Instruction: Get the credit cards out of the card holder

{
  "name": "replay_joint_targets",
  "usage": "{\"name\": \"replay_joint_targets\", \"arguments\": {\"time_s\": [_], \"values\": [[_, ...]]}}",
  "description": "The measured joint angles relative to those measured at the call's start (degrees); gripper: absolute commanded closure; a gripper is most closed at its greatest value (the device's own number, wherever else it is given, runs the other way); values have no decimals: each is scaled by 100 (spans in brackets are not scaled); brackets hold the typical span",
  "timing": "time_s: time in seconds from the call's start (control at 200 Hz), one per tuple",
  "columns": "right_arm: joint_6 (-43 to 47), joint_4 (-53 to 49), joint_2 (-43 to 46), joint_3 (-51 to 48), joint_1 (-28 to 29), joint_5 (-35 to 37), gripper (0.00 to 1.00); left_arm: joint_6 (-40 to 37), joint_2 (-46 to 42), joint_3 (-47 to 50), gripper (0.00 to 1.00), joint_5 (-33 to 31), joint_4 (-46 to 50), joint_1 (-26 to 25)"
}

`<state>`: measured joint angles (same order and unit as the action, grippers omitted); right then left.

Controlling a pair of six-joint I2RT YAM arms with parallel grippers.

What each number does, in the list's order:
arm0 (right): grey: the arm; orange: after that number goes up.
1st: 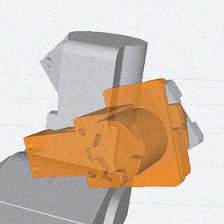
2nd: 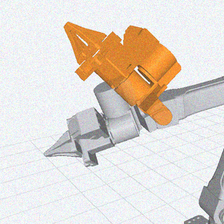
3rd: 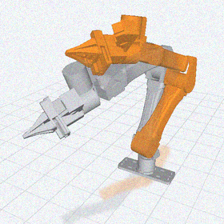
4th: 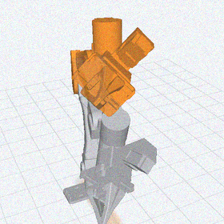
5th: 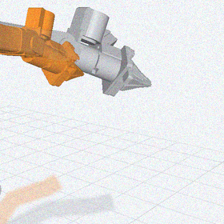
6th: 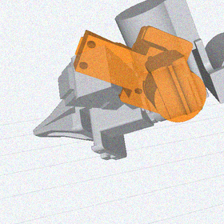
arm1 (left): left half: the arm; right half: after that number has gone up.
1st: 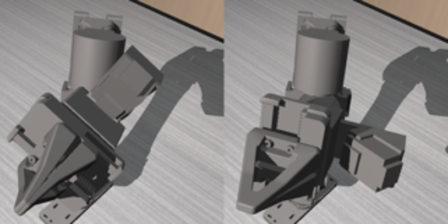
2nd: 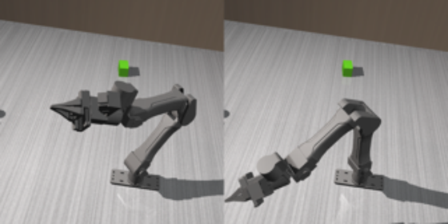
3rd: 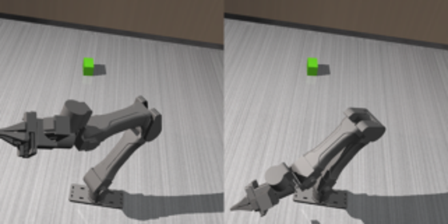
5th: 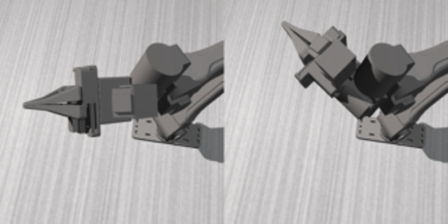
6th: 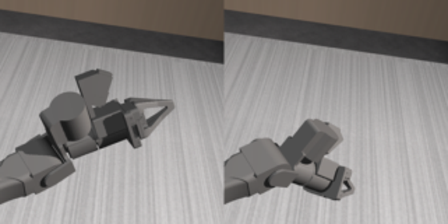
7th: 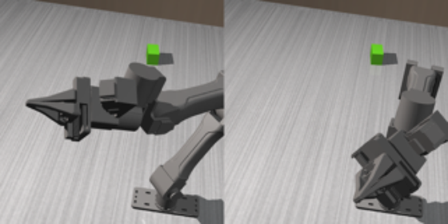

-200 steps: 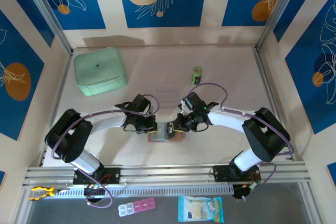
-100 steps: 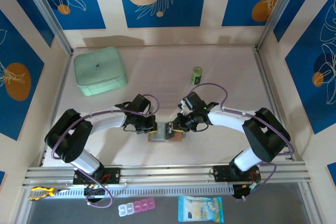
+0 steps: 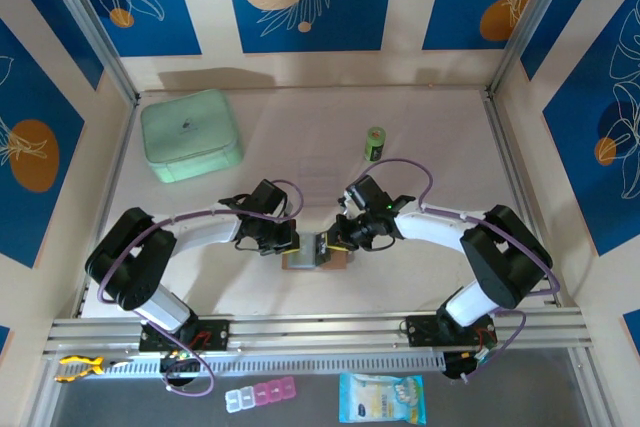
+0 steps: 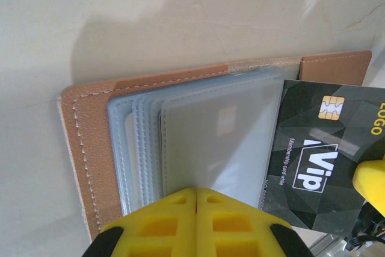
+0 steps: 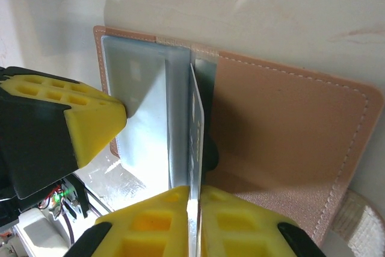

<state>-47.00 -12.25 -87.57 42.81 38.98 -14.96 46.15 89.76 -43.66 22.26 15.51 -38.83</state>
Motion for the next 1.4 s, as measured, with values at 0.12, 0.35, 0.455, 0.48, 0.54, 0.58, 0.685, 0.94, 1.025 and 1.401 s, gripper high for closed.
{"name": "replay_joint_targets", "arguments": {"time_s": [0.12, 0.35, 0.455, 0.48, 0.54, 0.58, 0.685, 0.94, 1.025, 1.401], "values": [[0, 0, -2, 0, 0, 17, 91, 0, 0, 0, 100, 0, 0, 0], [4, -59, 55, 2, 0, 61, 95, 4, -11, 0, 100, -2, 2, 0], [96, -295, 282, 63, -37, 151, 95, 28, -35, 0, 100, -7, 17, -2], [138, -378, 356, 101, -50, 157, 95, 33, -46, 0, 100, -22, 31, -4], [339, -592, 514, 236, -105, 190, 96, 42, -94, 0, 100, -28, 57, -7], [516, -754, 586, 374, -142, 232, 96, 44, -149, 0, 100, -35, 63, -7], [1213, -1209, 654, 817, -219, 365, 97, 42, -304, 0, 100, -81, 116, -9], [3842, -2240, 509, 1858, -343, 737, 100, 22, -739, 0, 89, -247, 319, 52], [4811, -2590, 188, 2387, -437, 885, 100, 17, -905, 20, 85, -284, 337, 146], [8201, -3788, -1318, 4461, -505, 1648, 100, 2, -1495, 643, 72, -181, 339, 905]]}}
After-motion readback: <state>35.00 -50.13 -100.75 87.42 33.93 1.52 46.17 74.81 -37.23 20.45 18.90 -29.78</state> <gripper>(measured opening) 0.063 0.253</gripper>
